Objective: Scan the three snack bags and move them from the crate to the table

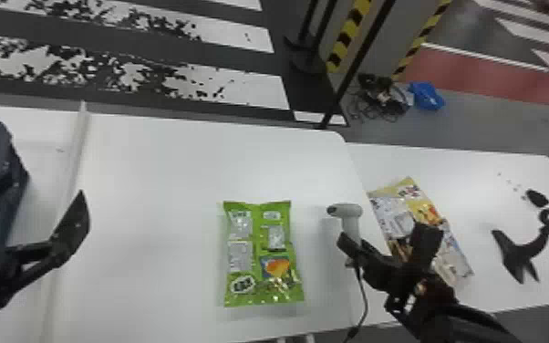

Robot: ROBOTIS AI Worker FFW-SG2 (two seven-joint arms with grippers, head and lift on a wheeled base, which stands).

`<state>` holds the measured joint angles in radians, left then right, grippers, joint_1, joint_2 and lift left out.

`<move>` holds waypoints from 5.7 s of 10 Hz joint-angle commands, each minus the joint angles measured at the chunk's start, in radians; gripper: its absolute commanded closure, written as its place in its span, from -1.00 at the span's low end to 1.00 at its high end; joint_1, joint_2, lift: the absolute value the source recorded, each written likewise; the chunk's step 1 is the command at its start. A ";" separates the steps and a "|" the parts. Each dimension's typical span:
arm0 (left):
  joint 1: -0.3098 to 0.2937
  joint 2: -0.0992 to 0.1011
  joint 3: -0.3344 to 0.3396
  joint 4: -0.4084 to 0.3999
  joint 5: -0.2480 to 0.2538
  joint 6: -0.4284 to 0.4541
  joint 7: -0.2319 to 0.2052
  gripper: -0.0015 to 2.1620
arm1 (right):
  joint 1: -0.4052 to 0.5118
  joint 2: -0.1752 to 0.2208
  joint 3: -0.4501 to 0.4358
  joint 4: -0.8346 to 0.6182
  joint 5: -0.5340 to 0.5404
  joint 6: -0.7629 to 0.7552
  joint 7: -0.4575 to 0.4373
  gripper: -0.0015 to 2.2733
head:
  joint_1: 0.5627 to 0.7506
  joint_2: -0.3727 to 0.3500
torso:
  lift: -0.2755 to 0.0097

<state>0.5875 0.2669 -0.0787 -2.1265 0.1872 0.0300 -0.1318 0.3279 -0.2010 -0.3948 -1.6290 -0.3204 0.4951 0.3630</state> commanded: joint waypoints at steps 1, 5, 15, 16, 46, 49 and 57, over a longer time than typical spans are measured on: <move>0.000 0.000 0.002 0.002 0.000 0.000 0.000 -0.97 | -0.029 -0.009 0.017 0.064 0.024 -0.045 0.002 0.63 | 0.41 -0.88 | 0.50; -0.008 -0.003 -0.001 0.013 0.000 0.000 0.000 -0.97 | 0.008 -0.009 0.024 0.014 0.029 -0.134 -0.004 -0.98 | 0.41 -0.89 | 0.50; 0.002 0.002 -0.004 0.005 -0.002 0.000 -0.002 -0.97 | -0.047 -0.018 -0.001 -0.118 -0.123 0.520 0.307 -0.92 | 0.41 -0.51 | 0.50; 0.003 0.003 -0.003 0.003 -0.002 0.000 0.000 -0.97 | -0.078 -0.021 -0.001 -0.066 -0.126 0.541 0.343 -0.92 | 0.41 -0.48 | 0.50; 0.006 -0.003 -0.026 0.068 -0.021 -0.077 -0.002 -0.97 | -0.244 -0.021 -0.139 0.227 -0.174 -0.177 -0.608 -0.95 | 0.41 -0.94 | 0.50; 0.006 -0.001 -0.024 0.059 -0.021 -0.077 -0.002 -0.97 | -0.150 -0.017 -0.105 0.034 -0.158 -0.174 -0.656 -0.95 | 0.41 -0.94 | 0.50; 0.037 -0.015 -0.015 -0.013 -0.023 -0.034 0.029 -0.97 | 0.158 0.032 0.323 -0.597 0.001 -0.100 -0.575 -0.93 | 0.41 -0.75 | 0.50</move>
<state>0.6190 0.2554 -0.0985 -2.1318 0.1641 -0.0047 -0.1035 0.4746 -0.1747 -0.1131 -2.2010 -0.3420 0.3924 -0.2116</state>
